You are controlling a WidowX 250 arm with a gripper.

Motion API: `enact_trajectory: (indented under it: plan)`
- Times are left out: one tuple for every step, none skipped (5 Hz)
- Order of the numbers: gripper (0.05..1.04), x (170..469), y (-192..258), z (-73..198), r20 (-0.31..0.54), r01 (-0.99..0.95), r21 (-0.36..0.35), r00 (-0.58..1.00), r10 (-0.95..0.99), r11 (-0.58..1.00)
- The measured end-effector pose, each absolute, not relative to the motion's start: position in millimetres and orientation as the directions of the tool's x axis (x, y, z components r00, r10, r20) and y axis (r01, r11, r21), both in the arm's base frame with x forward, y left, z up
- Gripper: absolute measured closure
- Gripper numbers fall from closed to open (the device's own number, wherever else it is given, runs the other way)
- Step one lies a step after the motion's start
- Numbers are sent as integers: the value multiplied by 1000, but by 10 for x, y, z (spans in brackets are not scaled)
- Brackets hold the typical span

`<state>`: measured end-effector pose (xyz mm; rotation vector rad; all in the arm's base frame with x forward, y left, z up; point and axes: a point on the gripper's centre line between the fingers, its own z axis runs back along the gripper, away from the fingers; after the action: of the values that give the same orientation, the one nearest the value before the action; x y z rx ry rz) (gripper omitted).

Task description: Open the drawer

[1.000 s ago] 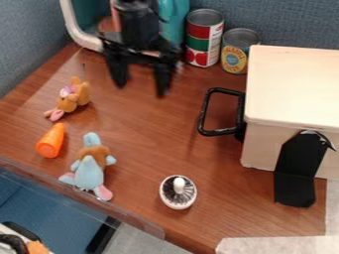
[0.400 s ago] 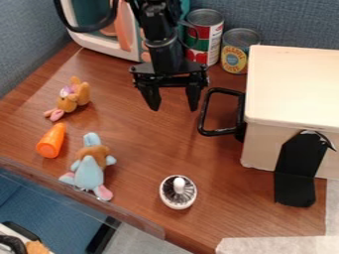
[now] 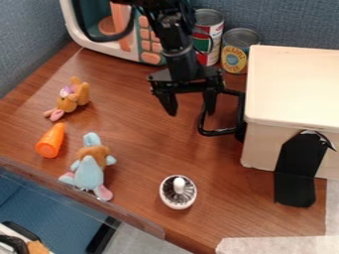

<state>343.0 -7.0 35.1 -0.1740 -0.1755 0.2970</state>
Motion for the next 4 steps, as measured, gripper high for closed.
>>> enact_trajectory:
  plan:
    - [128, 3518, -98, 211, 134, -287, -193, 940, 315, 938]
    - [294, 3558, -131, 103, 120, -278, -183, 946, 302, 943]
    - [594, 3539, -127, 99, 106, -273, -185, 950, 295, 944]
    - [851, 3527, -59, 100, 103, -279, -174, 949, 299, 944]
